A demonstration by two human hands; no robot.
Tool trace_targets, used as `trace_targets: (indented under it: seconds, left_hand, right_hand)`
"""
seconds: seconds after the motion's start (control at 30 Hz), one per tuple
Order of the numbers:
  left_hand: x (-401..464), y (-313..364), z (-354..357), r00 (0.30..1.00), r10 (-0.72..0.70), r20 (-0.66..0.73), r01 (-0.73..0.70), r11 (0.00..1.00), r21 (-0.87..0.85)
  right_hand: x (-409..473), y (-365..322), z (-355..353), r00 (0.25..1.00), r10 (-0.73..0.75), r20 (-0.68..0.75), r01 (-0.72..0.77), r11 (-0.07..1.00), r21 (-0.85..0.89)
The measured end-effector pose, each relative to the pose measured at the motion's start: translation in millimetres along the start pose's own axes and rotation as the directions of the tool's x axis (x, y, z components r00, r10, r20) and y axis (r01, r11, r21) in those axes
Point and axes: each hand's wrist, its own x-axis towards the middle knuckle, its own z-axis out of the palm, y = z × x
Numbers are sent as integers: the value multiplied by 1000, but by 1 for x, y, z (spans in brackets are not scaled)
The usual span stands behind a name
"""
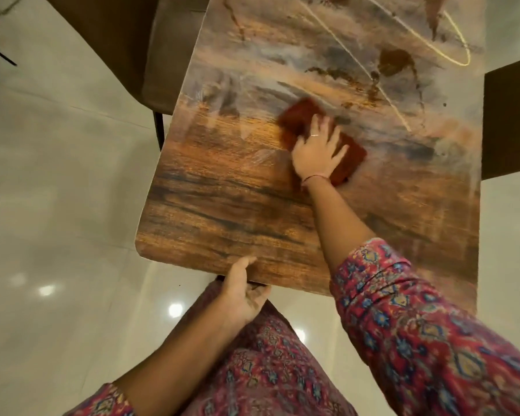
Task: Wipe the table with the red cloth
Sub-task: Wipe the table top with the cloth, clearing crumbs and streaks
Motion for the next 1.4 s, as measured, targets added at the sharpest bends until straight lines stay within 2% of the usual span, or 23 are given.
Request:
trace_targets:
  seconds: [0.07, 0.13, 0.23, 0.3, 0.33, 0.4, 0.5, 0.57, 0.6, 0.63, 0.67, 0.77, 0.83, 1.0, 1.1, 1.4]
  left_hand:
    - [1, 9, 0, 999, -35, -17, 35, 999, -4]
    - [2, 17, 0, 998, -61, -29, 61, 998, 9]
    - [0, 32, -7, 997, -53, -52, 55, 998, 29]
    - [-4, 46, -14, 999, -43, -33, 42, 999, -31]
    - [-5, 55, -18, 999, -44, -29, 42, 997, -64]
    - [-8, 71, -26, 998, -60, -29, 58, 995, -83]
    - [-13, 89, -36, 996, -86, -14, 85, 994, -64]
    - [-16, 98, -42, 995, -103, -8, 103, 994, -36]
    - [-18, 102, -46, 994, -109, -6, 108, 994, -19]
    - [-21, 105, -49, 993, -117, 1, 117, 993, 2]
    - [-23, 112, -53, 992, -125, 16, 124, 992, 31]
    - [-30, 137, -69, 991, -126, 39, 122, 988, 95]
    - [-31, 155, -81, 994, -103, 20, 99, 985, 141]
    - [-33, 203, -108, 997, -13, 73, -6, 965, 260]
    - [-33, 225, -110, 993, -45, 107, 5, 939, 344]
    - [-38, 266, -67, 985, -55, 166, -8, 934, 356]
  right_hand:
    - [-25, -41, 19, 978, -204, 47, 205, 978, -24]
    - [-63, -60, 34, 920, -379, 100, 380, 925, 3]
    - [-115, -44, 42, 758, -620, 205, 627, 778, 36]
    - [-117, -22, 36, 690, -678, 254, 694, 719, 33]
    - [-105, -16, 31, 698, -671, 249, 689, 724, 20]
    - [-64, -11, 20, 801, -564, 201, 580, 814, -26]
    - [13, -18, 1, 968, -226, 110, 228, 974, -6]
    - [43, -42, 0, 996, 22, 86, -25, 999, 41]
    - [46, -59, 4, 992, 102, 80, -106, 993, 47]
    - [42, -78, 11, 990, 121, 73, -124, 991, 43]
    - [30, -99, 21, 995, 80, 63, -82, 996, 35]
    - [-41, -153, 55, 982, -175, 73, 173, 984, 29]
    - [-95, -168, 70, 970, -229, 78, 227, 973, 39]
    - [-200, -165, 88, 961, -247, 126, 239, 968, 75]
    - [-240, -160, 96, 965, -203, 166, 193, 978, 76]
    - [-243, -179, 103, 989, -59, 138, 55, 998, 34]
